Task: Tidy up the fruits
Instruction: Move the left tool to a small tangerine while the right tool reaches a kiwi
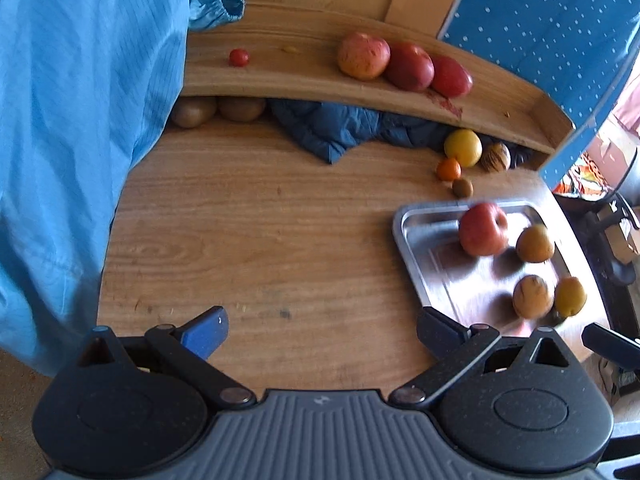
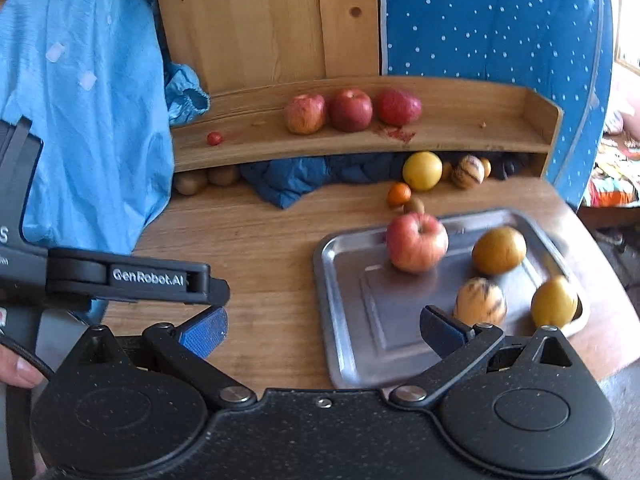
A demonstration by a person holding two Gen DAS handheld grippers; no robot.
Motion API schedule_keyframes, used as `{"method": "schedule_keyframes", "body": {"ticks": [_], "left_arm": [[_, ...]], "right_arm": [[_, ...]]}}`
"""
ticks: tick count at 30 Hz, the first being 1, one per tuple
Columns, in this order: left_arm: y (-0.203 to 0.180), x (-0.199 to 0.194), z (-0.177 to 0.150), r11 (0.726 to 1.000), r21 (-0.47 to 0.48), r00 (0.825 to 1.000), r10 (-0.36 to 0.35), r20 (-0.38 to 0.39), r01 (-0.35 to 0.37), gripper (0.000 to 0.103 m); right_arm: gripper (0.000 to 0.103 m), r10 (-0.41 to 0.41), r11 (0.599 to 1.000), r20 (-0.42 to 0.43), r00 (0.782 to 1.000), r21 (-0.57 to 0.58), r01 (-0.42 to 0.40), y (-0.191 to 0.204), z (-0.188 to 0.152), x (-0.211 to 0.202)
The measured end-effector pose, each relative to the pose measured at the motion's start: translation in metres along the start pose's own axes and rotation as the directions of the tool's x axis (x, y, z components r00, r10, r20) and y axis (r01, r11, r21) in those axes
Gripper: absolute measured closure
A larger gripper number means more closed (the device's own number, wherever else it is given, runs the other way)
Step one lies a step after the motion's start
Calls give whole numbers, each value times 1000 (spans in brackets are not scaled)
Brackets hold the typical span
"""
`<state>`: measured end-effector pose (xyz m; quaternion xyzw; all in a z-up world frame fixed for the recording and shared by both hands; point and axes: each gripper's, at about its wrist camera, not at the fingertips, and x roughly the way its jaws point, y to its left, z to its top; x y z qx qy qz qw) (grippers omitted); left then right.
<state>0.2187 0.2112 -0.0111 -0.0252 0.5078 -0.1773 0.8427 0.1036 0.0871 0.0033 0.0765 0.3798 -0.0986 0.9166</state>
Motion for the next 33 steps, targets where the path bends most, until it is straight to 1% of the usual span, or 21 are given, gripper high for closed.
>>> {"method": "schedule_keyframes", "body": {"ticks": [6, 11, 15, 20, 25, 28, 31, 33], "left_arm": [[-10, 30, 35, 1000, -13, 1000, -8, 4, 8, 1], [-32, 64, 71, 999, 15, 999, -45, -7, 46, 1], [-55, 95, 99, 994, 54, 995, -89, -35, 91, 1], [-80, 135, 125, 984, 105, 987, -134, -89, 143, 1], [-99, 172, 140, 970, 147, 974, -172, -151, 194, 1], [-107, 188, 145, 956, 176, 963, -201, -178, 233, 1], [-112, 196, 147, 947, 193, 958, -225, -177, 258, 4], [-115, 200, 149, 942, 193, 954, -240, -180, 274, 6]], "right_arm": [[1, -61, 998, 4, 998, 2, 61, -23, 22, 23], [1, -140, 989, 22, 990, 46, 138, -56, 38, 46], [1, -192, 980, 42, 980, 59, 190, -74, 43, 65], [1, -222, 975, 45, 974, 3, 222, -80, 48, 90], [1, -232, 969, 29, 972, -81, 234, -77, 61, 117], [1, -256, 959, 10, 967, -121, 255, -78, 68, 134], [1, -271, 954, -10, 963, -134, 267, -82, 77, 150], [2, -255, 960, -18, 967, -122, 251, -85, 83, 158]]}}
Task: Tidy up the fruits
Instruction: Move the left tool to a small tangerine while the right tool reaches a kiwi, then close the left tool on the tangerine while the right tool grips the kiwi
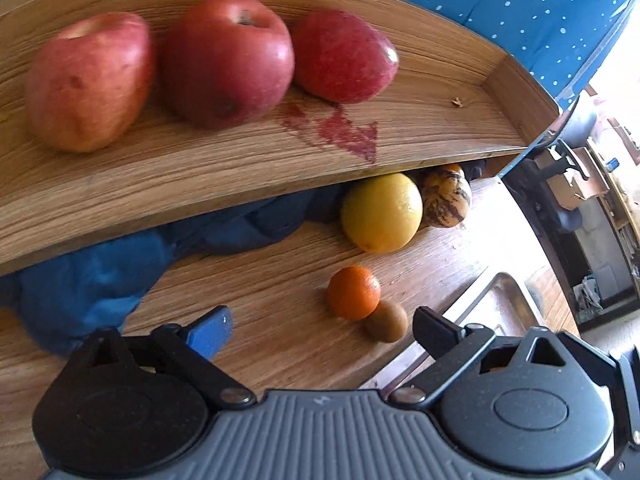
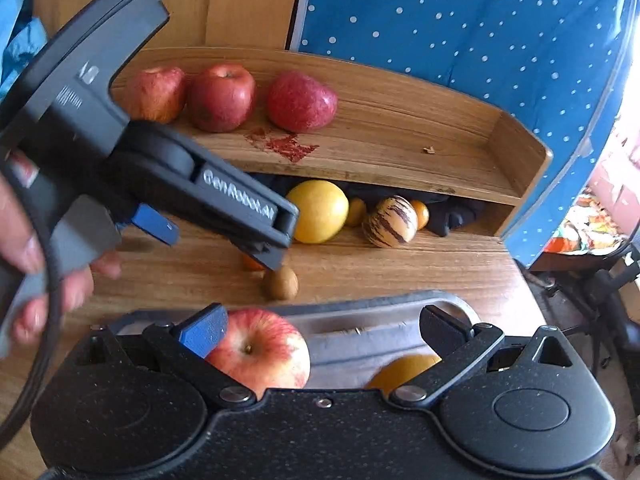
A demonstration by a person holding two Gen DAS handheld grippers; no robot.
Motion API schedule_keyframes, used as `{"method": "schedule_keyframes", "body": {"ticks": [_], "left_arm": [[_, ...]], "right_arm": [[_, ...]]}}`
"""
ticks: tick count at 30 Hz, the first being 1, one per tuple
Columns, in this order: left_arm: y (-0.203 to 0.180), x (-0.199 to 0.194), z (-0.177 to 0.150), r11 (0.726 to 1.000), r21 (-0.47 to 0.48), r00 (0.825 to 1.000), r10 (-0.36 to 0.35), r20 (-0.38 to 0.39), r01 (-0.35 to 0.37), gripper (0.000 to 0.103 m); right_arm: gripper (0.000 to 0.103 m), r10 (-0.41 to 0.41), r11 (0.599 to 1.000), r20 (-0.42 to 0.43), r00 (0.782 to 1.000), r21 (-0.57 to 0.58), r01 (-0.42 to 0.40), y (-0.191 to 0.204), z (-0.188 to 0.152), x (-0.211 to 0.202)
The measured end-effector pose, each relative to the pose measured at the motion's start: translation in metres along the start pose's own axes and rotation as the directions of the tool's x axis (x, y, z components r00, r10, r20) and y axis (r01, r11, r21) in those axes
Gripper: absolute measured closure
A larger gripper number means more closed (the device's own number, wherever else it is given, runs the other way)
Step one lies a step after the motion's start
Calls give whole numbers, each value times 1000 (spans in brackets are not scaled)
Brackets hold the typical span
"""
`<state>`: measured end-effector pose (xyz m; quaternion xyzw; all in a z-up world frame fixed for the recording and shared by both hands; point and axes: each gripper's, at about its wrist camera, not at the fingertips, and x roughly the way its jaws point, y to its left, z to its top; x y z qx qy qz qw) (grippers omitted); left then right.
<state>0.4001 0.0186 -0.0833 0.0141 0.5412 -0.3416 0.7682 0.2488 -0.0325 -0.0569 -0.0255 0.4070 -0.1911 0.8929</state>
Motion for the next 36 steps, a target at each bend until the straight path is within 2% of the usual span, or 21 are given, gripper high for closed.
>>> {"method": "schedule_keyframes", "body": {"ticks": [10, 18, 25, 29, 32, 36], "left_arm": [[-2, 12, 8, 998, -17, 998, -67, -1, 67, 27], [5, 14, 12, 996, -36, 996, -84, 2, 84, 42], [7, 17, 13, 994, -42, 995, -99, -1, 99, 55], [6, 19, 13, 992, -47, 992, -122, -11, 121, 63], [6, 21, 13, 989, -55, 990, -139, -15, 138, 68], [5, 21, 12, 989, -53, 991, -137, -6, 137, 69]], "right_arm": [[20, 22, 1000, -85, 996, -6, -23, 7, 20, 38], [34, 36, 999, -132, 991, -17, -38, 16, 23, 61], [62, 83, 996, -147, 986, 29, -80, 14, 26, 73], [72, 109, 994, -139, 984, 42, -104, 15, 26, 73], [74, 122, 992, -135, 983, 50, -116, 14, 26, 74], [75, 130, 991, -130, 983, 54, -124, 14, 26, 74]]}}
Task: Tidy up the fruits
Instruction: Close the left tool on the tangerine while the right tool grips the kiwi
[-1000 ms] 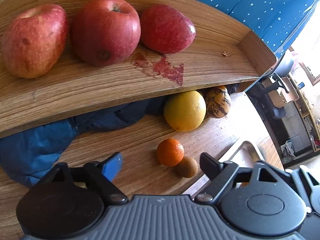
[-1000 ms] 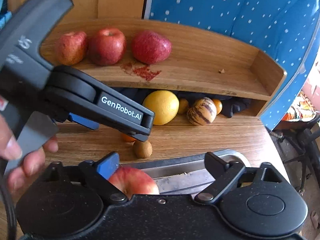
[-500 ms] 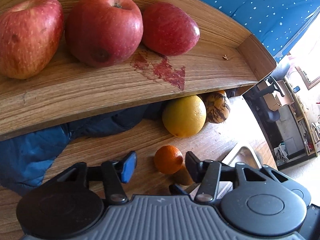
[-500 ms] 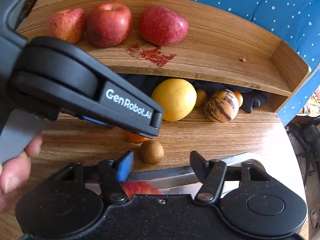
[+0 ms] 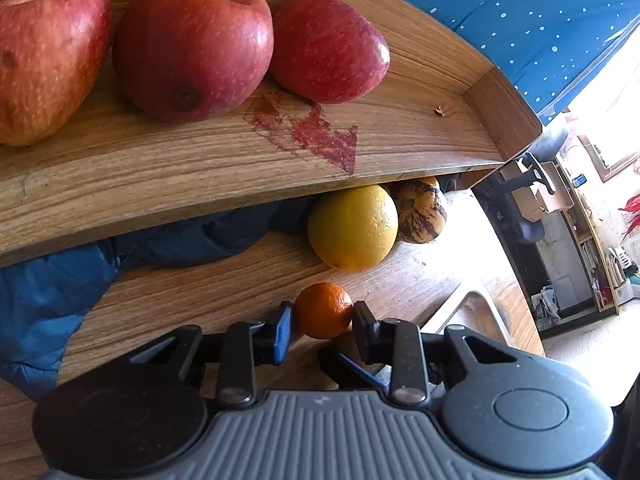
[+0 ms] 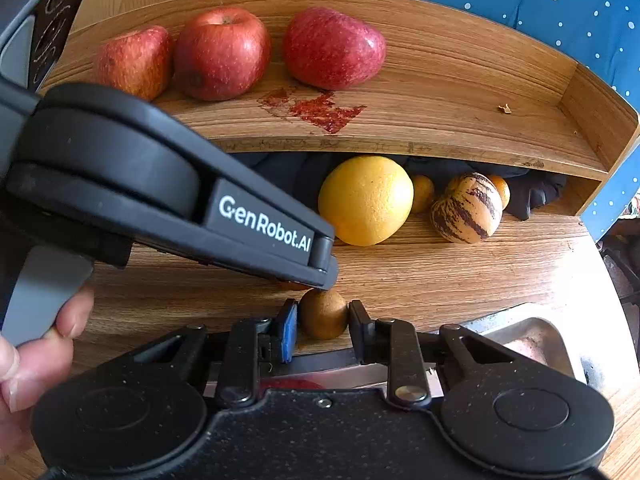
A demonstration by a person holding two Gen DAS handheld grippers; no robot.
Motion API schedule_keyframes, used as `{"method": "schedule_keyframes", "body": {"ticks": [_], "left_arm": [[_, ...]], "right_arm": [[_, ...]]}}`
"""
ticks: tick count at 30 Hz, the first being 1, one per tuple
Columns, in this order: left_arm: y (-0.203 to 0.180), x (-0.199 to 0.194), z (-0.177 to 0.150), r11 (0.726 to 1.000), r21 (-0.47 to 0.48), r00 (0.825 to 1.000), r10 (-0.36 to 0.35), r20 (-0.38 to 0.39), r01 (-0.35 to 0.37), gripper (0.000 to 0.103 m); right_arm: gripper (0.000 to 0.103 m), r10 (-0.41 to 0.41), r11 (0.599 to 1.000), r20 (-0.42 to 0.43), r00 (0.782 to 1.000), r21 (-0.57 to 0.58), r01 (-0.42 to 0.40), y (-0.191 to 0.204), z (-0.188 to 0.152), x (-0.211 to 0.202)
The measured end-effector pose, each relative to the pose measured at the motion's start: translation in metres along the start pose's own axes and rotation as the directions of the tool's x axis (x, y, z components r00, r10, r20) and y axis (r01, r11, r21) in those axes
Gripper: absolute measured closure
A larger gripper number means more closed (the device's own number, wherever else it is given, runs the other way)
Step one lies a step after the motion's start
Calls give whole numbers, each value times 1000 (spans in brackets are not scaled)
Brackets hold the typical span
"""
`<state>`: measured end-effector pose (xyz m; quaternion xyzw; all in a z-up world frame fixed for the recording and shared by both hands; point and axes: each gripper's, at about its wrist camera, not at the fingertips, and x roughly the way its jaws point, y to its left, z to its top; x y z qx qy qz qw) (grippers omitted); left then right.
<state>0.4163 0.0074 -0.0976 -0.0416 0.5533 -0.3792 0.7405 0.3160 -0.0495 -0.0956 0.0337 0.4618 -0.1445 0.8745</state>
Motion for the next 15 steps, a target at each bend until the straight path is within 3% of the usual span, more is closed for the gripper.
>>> {"method": "schedule_keyframes", "body": {"ticks": [15], "left_arm": [[-10, -31, -4, 999, 14, 997, 39, 71, -40, 69]], "right_arm": [[75, -28, 999, 72, 997, 39, 25, -9, -10, -31]]}}
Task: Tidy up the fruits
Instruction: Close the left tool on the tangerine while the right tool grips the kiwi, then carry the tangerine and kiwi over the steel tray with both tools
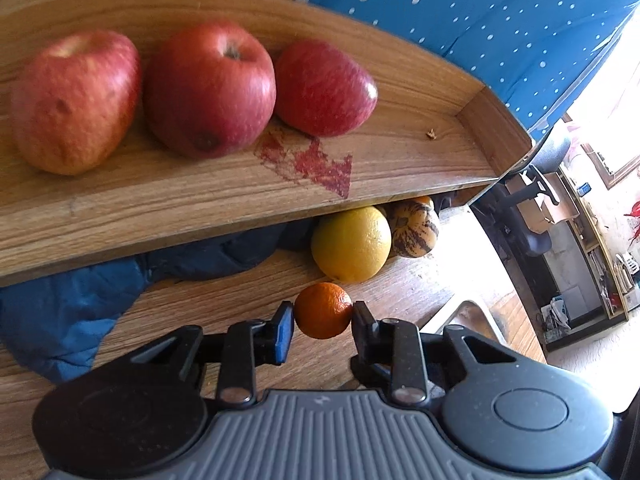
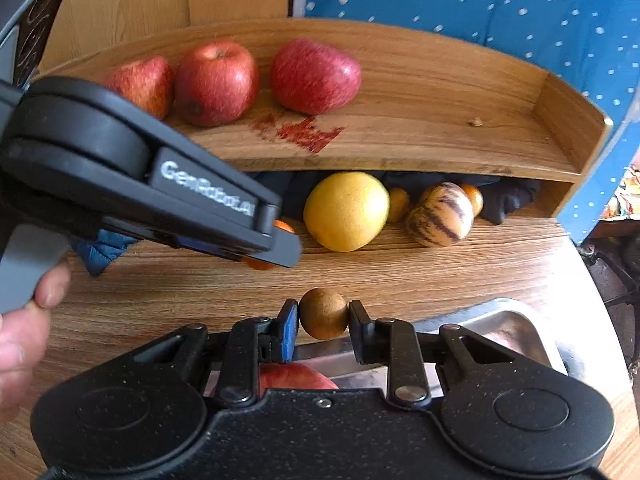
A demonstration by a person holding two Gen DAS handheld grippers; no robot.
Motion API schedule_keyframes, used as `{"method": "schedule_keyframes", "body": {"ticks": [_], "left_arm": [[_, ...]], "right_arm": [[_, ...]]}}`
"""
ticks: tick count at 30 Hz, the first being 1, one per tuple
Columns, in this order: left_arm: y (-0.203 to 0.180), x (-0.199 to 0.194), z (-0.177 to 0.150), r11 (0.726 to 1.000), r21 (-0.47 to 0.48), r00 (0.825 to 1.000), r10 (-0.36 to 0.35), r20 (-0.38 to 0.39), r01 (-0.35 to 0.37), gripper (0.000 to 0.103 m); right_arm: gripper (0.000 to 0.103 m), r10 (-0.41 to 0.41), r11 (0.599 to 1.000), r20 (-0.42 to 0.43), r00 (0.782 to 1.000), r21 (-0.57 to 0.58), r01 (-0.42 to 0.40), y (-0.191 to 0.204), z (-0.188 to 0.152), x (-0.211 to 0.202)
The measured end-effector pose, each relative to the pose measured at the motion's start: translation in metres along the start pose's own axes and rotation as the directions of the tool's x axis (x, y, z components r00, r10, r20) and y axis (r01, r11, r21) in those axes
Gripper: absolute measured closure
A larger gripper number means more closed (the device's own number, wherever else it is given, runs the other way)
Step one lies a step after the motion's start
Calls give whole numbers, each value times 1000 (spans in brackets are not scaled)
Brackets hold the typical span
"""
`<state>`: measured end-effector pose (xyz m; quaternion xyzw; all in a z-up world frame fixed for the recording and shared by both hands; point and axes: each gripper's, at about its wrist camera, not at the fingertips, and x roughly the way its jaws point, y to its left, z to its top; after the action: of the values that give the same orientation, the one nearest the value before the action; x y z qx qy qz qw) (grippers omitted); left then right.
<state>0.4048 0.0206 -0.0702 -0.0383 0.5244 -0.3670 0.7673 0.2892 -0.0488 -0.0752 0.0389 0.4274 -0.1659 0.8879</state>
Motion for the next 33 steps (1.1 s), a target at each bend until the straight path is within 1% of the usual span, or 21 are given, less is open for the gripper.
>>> {"method": "schedule_keyframes", "body": {"ticks": [8, 13, 17, 23, 27, 33], "left_arm": [[-17, -31, -12, 999, 32, 999, 9, 50, -10, 69], [-29, -50, -28, 999, 49, 997, 20, 69, -24, 69], [-37, -63, -46, 998, 56, 997, 30, 77, -34, 69], [-46, -81, -81, 996, 62, 995, 58, 81, -63, 69], [-47, -88, -103, 995, 54, 995, 75, 67, -78, 69], [-45, -93, -134, 995, 36, 995, 95, 26, -96, 69]], "right_arm": [[74, -12, 999, 93, 996, 34, 9, -13, -10, -46], [74, -7, 999, 139, 990, 40, 2, -18, -26, -79], [74, 2, 1000, 157, 988, 31, -7, -16, -45, -102], [74, 29, 999, 149, 988, 29, -33, -7, -77, -125], [74, 50, 998, 135, 990, 16, -53, -1, -96, -135], [74, 73, 997, 100, 992, 5, -74, 7, -120, -142]]}}
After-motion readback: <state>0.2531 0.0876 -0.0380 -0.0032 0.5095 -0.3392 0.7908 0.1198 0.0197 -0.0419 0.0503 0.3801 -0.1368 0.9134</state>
